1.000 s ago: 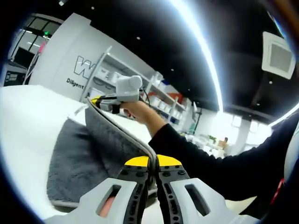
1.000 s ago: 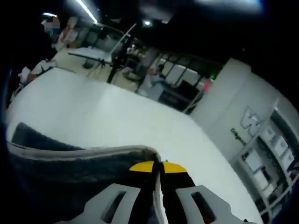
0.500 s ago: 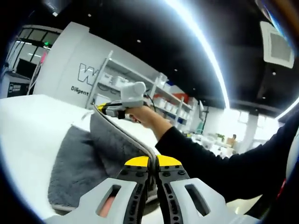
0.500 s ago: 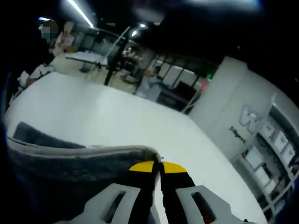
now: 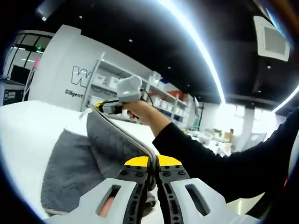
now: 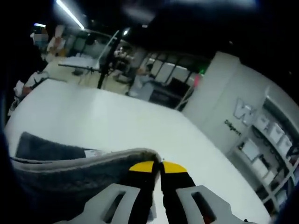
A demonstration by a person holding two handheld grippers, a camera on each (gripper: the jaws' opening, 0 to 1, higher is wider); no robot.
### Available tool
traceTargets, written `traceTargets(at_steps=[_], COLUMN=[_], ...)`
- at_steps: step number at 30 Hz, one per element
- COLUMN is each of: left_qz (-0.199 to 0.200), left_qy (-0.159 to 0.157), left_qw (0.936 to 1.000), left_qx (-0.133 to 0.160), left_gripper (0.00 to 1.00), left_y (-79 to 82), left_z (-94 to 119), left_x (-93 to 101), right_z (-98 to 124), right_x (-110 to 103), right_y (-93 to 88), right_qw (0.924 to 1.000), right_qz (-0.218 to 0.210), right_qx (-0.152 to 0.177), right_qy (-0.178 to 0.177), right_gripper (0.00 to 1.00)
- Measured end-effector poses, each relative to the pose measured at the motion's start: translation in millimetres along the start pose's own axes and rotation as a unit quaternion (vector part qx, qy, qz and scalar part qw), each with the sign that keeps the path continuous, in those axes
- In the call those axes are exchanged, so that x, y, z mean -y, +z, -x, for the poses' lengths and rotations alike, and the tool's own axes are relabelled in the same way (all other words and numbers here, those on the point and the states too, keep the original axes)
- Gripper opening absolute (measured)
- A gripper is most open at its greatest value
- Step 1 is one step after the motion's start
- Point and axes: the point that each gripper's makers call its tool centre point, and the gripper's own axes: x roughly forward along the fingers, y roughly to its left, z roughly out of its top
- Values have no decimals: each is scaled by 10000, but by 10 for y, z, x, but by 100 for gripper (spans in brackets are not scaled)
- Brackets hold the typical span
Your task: Open the folded towel by lifting each exposed corner and separating the folded layers until the towel lies flat within the target outline without major curled edges
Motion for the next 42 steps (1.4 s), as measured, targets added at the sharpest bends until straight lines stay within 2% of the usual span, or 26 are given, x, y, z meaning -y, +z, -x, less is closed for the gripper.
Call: traceTargets(at_steps=[3,8,17,23,28,37,42], left_qz=[-166,-252,-326,-366,-360,-372,-345], left_qy=[3,-8,-146,-160,-172,-259,-375], left_qw=[9998,9997,9993,9991,9992,9989,9986], left_qx=[50,11,-63,-100,-79,-72,-133], left_gripper=[3,3,3,3,3,3,3], left_y=[38,39,5,-18,-13,5,-37], left_z=[-24,-55,-128,-158,-213,-338,-420], left_x=[45,71,168,167,182,247,320], right_z=[54,150,242,300,344,366,386], right_x=[40,123,182,247,330,380,387], right_y=[-35,-85,-74,-159,-268,-349,-374], right_qw=[9999,9998,9997,9995,9995,9993,9993], right_qz=[90,125,92,127,-53,-62,-59], right_qx=[-95,-62,13,-64,-97,-173,-203], right_qy=[-76,-170,-228,-287,-312,-337,-322], right_gripper=[0,0,0,0,0,0,0])
